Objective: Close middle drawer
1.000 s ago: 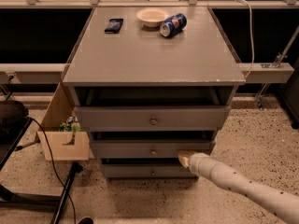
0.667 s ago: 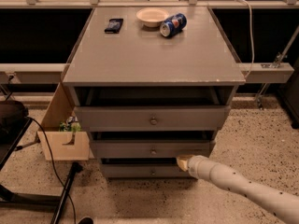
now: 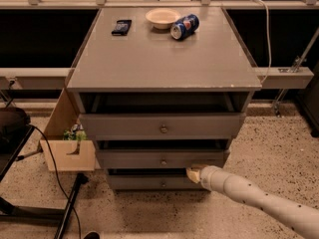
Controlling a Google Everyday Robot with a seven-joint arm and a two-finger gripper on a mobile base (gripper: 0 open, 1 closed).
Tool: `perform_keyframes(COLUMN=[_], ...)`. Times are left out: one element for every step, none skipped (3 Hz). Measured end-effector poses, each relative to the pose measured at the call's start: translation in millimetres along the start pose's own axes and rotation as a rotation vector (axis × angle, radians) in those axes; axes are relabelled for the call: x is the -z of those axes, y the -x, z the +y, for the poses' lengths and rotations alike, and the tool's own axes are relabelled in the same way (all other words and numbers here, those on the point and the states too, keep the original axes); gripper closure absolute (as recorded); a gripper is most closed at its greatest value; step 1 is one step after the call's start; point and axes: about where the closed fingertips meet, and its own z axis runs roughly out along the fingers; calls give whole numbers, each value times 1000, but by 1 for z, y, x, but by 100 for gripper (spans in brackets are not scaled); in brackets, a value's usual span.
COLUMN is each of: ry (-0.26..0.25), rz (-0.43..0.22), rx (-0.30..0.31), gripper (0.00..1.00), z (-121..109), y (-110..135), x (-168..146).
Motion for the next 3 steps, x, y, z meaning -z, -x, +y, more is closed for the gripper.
perform_keyframes(ry=[0,0,0], rz=[0,0,0], rx=[0,0,0], gripper=[4,0,0], z=[0,0,0], y=[0,0,0], x=[0,0,0])
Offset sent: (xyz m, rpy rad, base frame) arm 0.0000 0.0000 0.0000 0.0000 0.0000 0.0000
